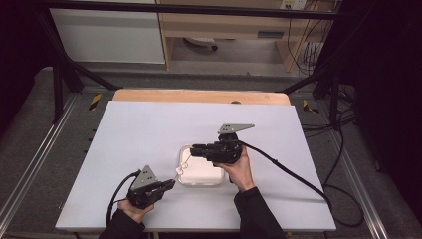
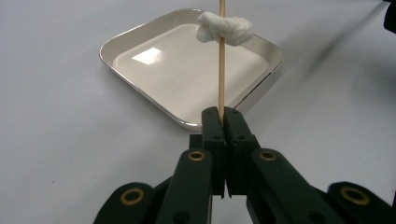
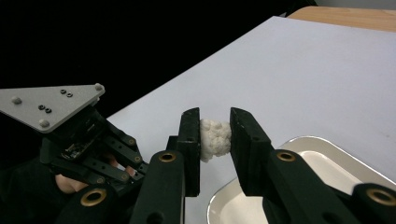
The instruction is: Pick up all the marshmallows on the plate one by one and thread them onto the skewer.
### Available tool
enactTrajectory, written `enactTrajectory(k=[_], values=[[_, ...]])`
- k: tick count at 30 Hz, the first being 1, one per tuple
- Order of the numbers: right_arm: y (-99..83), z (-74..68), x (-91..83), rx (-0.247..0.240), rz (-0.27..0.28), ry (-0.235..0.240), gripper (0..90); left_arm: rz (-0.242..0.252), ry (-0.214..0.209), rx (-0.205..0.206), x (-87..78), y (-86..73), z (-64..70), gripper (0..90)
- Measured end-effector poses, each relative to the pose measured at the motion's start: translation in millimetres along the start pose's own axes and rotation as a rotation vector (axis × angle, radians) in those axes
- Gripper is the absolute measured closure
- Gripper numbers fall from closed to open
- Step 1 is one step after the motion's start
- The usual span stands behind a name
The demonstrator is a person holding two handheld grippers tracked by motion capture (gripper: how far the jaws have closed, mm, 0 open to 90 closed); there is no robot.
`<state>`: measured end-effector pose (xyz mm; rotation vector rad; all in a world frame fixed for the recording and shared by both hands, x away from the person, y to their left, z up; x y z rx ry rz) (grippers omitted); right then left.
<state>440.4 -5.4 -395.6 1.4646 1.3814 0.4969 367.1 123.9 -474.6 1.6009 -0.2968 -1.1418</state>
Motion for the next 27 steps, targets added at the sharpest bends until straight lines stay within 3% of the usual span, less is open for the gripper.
enactTrajectory(k=[16, 27], values=[[-2.8, -9.7, 4.1, 0.03, 0.027, 0.054, 78.6, 0.008, 0.013, -0.013, -0.1, -0.6, 2.0, 88.7], [-7.8, -12.2, 6.0, 0.016, 0.014, 0.051, 80.2, -0.009, 0.031, 0.005, 1.0, -1.6, 2.8, 88.8]])
Point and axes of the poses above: each handheld gripper's, and its own axes: x roughly forward along the jaws, y roughly out of its top, z roughly to its right, the point moved 9 cm from there along x, roughly forward along the jaws
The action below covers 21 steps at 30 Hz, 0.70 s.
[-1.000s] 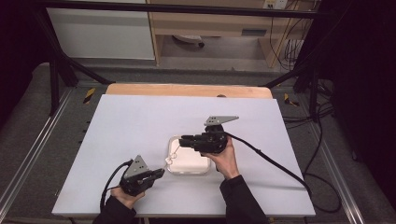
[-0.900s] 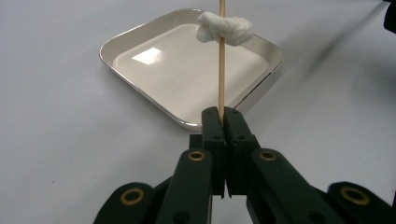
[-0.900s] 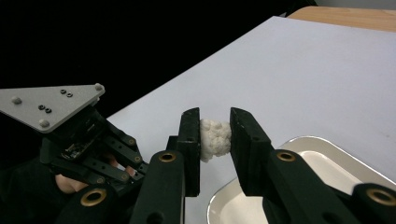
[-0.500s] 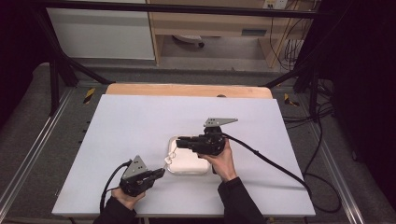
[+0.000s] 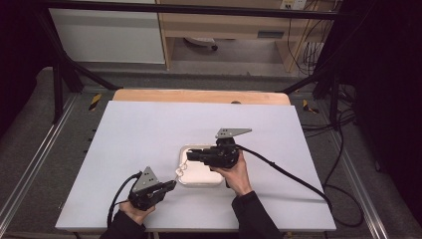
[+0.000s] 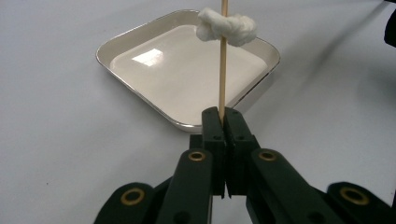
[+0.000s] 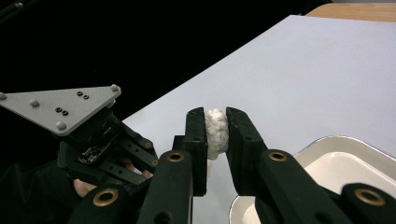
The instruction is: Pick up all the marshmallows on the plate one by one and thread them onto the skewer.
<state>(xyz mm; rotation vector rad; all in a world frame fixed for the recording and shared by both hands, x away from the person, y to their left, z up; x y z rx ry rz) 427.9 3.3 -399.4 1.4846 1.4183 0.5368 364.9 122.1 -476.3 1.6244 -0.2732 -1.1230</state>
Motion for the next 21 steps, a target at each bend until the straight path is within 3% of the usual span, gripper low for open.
enactTrajectory(k=[21], values=[[-6.9, -5.3, 2.5, -0.017, -0.014, 0.009, 81.7, -0.02, 0.021, 0.026, 1.5, -1.0, 1.1, 89.0]])
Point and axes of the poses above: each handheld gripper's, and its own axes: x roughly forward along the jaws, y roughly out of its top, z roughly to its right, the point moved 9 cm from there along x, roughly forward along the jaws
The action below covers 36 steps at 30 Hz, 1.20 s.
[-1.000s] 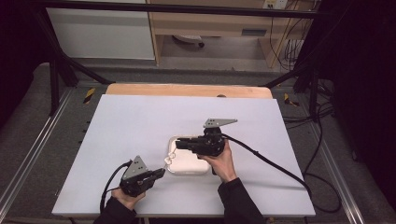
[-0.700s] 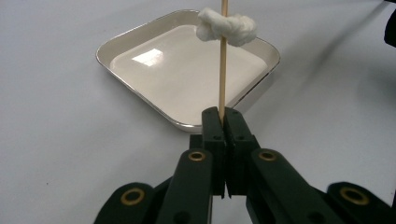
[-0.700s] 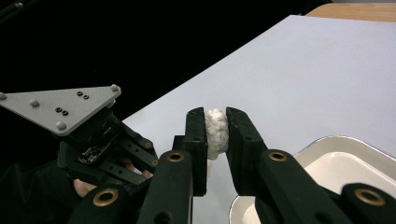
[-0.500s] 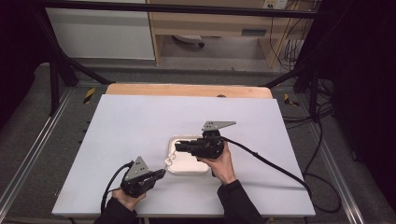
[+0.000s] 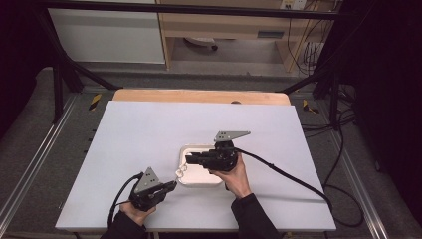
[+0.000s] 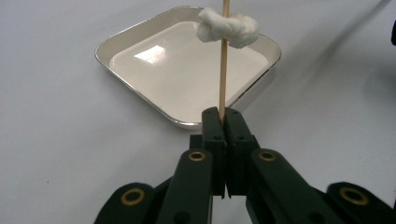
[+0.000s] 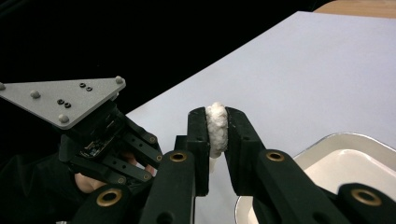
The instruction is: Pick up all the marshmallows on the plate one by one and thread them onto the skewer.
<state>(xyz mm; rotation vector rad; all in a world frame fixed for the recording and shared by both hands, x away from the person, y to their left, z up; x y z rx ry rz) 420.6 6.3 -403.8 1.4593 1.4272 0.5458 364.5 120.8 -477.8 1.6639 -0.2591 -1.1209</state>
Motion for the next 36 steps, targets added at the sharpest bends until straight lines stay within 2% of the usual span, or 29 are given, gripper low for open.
enactTrajectory(k=[3, 16, 20, 32, 34, 36], values=[[-1.8, -0.2, 0.7, 0.0, -0.007, 0.002, 81.8, -0.018, 0.005, -0.016, -1.2, -2.1, 1.3, 89.0], [-5.8, -1.4, 2.1, 0.007, -0.029, 0.015, 82.3, -0.036, 0.019, 0.022, -0.5, -2.8, 2.5, 89.0], [-6.1, -1.8, 2.7, 0.007, -0.026, 0.017, 82.4, -0.036, 0.021, 0.021, -0.2, -2.3, 3.0, 89.0], [-8.7, -2.6, 4.4, 0.005, -0.03, 0.025, 82.6, -0.038, 0.015, 0.009, 1.1, -2.8, 3.2, 89.0], [-8.8, -2.0, 4.3, 0.006, -0.029, 0.021, 82.5, -0.038, 0.007, 0.001, 1.8, -2.3, 3.3, 89.0], [-7.2, -1.0, 3.3, -0.003, -0.023, 0.011, 81.6, -0.035, -0.02, -0.029, 3.4, -0.7, 4.3, 89.0]])
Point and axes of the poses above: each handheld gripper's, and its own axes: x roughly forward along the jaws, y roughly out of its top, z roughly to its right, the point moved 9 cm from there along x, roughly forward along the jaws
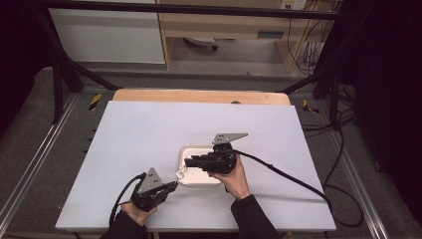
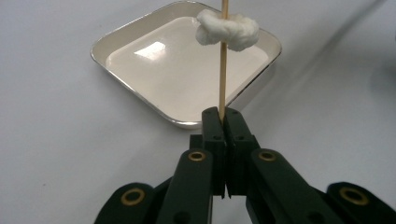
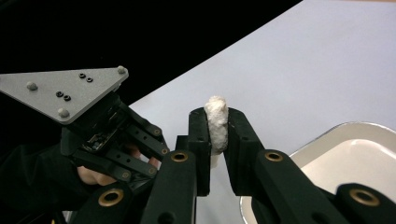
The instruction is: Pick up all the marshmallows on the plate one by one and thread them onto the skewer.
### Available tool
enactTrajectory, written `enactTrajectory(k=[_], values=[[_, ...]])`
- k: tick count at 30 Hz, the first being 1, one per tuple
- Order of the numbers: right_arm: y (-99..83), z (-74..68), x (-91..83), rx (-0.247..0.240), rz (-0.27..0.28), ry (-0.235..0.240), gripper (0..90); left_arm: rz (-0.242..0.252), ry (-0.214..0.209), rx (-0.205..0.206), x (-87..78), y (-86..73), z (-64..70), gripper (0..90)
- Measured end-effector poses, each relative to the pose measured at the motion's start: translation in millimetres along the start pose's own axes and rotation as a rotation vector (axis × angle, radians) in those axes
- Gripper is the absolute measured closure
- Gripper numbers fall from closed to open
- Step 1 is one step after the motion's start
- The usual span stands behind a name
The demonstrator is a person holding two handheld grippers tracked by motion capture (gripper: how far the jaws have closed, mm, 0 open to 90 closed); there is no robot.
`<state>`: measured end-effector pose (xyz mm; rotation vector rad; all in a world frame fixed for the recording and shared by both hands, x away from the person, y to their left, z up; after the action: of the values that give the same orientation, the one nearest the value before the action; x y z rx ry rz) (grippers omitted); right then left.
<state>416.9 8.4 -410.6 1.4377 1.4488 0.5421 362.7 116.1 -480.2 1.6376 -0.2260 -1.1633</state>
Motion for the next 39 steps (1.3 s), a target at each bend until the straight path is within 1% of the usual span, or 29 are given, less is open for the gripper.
enactTrajectory(k=[1, 3, 4, 5, 6, 7, 8, 10, 11, 13, 15, 16, 17, 18, 19, 20, 22, 24, 26, 28, 32, 39], values=[[0.5, 0.5, -0.5, -0.006, 0.001, -0.006, 81.0, 0.007, -0.01, -0.012, 1.5, 0.5, 1.2, 89.0], [1.8, 1.4, -1.3, -0.014, 0.008, -0.017, 79.0, 0.005, 0.002, -0.005, 3.1, 0.1, 1.3, 89.0], [1.5, 2.5, -1.7, -0.03, 0.008, -0.031, 75.1, 0.014, 0.0, -0.011, 2.6, 0.8, 0.8, 89.0], [1.3, 3.4, -2.1, -0.044, 0.013, -0.038, 67.1, 0.023, 0.002, -0.017, 1.2, 1.8, -0.7, 89.0], [0.9, 3.5, -2.9, -0.042, 0.02, -0.04, 60.0, 0.031, 0.002, -0.02, -0.1, 2.2, -1.8, 89.0], [1.0, 4.7, -4.1, -0.044, 0.027, -0.05, 55.6, 0.037, 0.001, -0.022, -1.3, 2.3, -2.5, 89.0], [1.1, 5.4, -5.5, -0.04, 0.034, -0.052, 54.4, 0.038, 0.003, -0.022, -2.4, 2.0, -3.5, 89.0], [5.2, 6.6, -10.9, -0.032, 0.082, -0.049, 43.4, 0.04, 0.005, -0.021, -3.0, 2.0, -4.2, 89.0], [6.6, 7.1, -12.5, -0.028, 0.096, -0.052, 42.3, 0.039, 0.003, -0.02, -2.3, 2.0, -3.7, 89.0], [9.2, 8.2, -15.1, -0.027, 0.109, -0.063, 44.1, 0.033, 0.002, -0.012, -1.0, 1.7, -2.4, 89.1], [12.6, 7.3, -15.5, -0.018, 0.129, -0.049, 48.3, 0.025, 0.001, 0.002, 0.8, 1.0, -0.5, 89.0], [13.6, 6.6, -15.5, -0.01, 0.133, -0.036, 53.7, 0.022, -0.002, 0.005, 1.5, 0.7, 0.7, 89.0], [13.7, 6.5, -14.9, -0.005, 0.134, -0.028, 56.1, 0.021, -0.005, 0.01, 2.0, 0.6, 1.6, 89.0], [13.3, 7.3, -14.3, -0.003, 0.132, -0.03, 62.4, 0.023, -0.004, 0.013, 1.9, 0.9, 2.2, 89.0], [11.5, 7.9, -13.1, -0.007, 0.122, -0.022, 67.8, 0.024, -0.004, 0.012, 1.7, 1.3, 2.3, 89.0], [9.7, 7.8, -11.9, 0.0, 0.114, -0.017, 71.9, 0.024, -0.002, 0.012, 1.6, 1.4, 2.2, 89.0], [7.8, 6.8, -9.7, 0.003, 0.114, -0.006, 76.6, 0.022, 0.001, 0.012, 1.2, 1.0, 1.5, 89.0], [6.2, 6.0, -7.9, 0.016, 0.114, 0.003, 79.1, 0.017, 0.01, 0.01, 0.9, 0.4, 1.1, 89.0], [4.5, 5.9, -6.3, 0.022, 0.113, 0.006, 80.4, 0.019, 0.027, 0.023, 0.0, 0.6, 1.0, 89.1], [3.5, 5.3, -5.6, 0.029, 0.111, 0.004, 81.1, 0.019, 0.033, 0.012, -0.3, 0.7, 0.1, 89.1], [0.6, 5.4, -4.1, 0.021, 0.109, -0.006, 81.8, 0.007, 0.035, 0.016, 0.7, -0.4, 1.5, 89.2], [-2.0, 4.0, -1.8, 0.023, 0.107, 0.002, 82.1, 0.0, 0.038, 0.018, 0.9, -1.6, 0.7, 89.1]])
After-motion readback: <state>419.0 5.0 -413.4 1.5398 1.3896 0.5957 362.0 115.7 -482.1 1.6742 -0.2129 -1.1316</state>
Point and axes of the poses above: each handheld gripper's, and its own axes: x roughly forward along the jaws, y roughly out of its top, z roughly to its right, the point moved 9 cm from there along x, roughly forward along the jaws
